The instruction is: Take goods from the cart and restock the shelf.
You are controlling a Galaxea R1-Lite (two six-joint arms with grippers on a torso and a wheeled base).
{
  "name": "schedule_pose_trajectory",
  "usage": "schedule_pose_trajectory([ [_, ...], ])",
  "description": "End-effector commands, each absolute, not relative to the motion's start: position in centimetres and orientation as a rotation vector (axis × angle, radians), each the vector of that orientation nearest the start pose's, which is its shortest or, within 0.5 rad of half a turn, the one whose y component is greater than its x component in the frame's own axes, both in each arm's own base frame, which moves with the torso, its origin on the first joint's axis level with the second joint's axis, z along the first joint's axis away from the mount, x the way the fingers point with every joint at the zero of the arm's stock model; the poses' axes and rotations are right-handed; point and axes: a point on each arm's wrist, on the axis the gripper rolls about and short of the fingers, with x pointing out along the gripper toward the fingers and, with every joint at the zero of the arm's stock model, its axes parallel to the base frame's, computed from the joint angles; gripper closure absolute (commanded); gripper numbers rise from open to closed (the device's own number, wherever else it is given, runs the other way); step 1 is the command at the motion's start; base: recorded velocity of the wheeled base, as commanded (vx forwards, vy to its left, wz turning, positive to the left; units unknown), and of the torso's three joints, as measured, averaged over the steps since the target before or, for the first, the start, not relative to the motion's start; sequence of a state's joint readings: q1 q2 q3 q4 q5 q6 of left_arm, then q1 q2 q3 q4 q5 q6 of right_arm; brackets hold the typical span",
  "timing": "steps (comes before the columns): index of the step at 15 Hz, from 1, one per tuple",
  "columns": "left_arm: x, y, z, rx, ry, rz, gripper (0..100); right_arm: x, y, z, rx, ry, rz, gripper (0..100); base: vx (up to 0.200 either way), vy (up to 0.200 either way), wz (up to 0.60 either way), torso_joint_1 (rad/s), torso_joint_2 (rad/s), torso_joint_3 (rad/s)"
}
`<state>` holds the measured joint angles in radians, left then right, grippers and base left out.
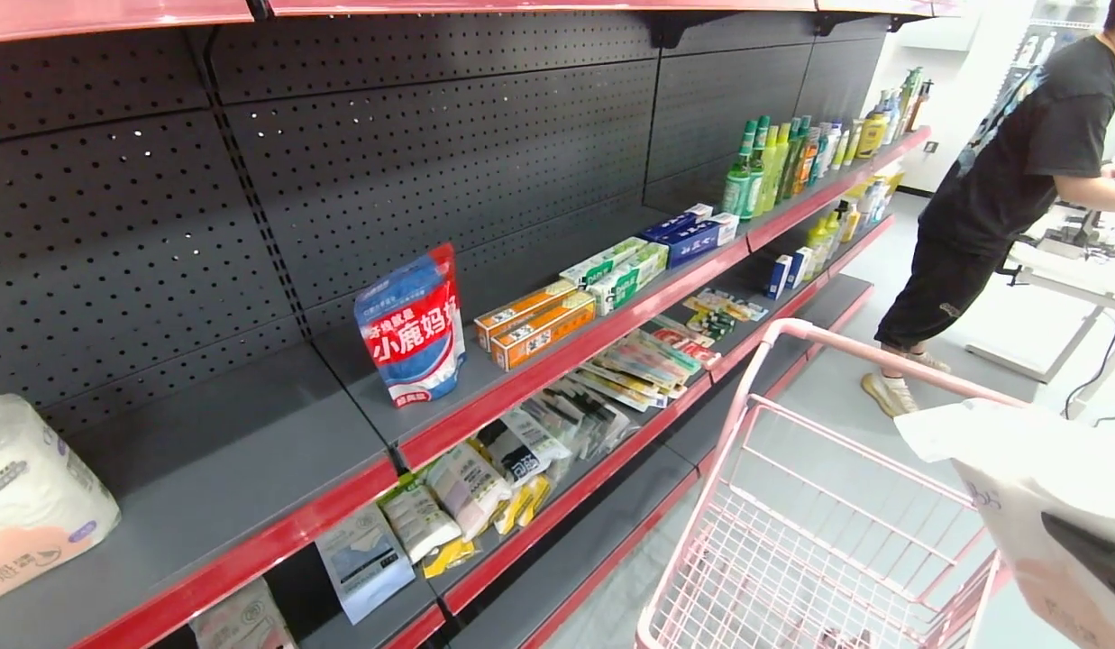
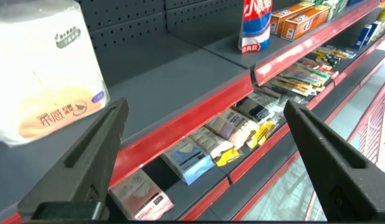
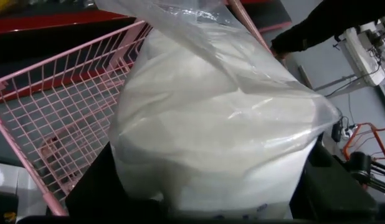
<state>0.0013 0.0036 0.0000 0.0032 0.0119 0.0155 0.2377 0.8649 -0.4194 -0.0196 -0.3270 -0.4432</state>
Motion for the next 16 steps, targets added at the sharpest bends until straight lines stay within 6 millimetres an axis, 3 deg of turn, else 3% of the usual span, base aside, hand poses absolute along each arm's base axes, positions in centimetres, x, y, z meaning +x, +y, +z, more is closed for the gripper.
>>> schedule_pose_trajectory([
  [1, -2.2, 0.0, 7.5, 0.015, 0.008, 0.014, 0, 8.9, 1.4, 17.8, -0.559, 0.435, 0.009, 100, 0.0, 0.0, 0.0, 0.144, -0.29, -0.154],
  [8, -2.2, 0.0, 7.5, 0.015, 0.008, 0.014, 0, 8.9, 1.2, 16.8, -0.584, 0.481, -0.008, 100, 0.0, 0.0, 0.0, 0.062, -0.13, -0.067],
  [16, -2.2, 0.0, 7.5, 0.015, 0.008, 0.014, 0, 9.1, 1.2, 16.7, -0.588, 0.491, -0.003, 100, 0.0, 0.0, 0.6, 0.005, 0.0, 0.001],
])
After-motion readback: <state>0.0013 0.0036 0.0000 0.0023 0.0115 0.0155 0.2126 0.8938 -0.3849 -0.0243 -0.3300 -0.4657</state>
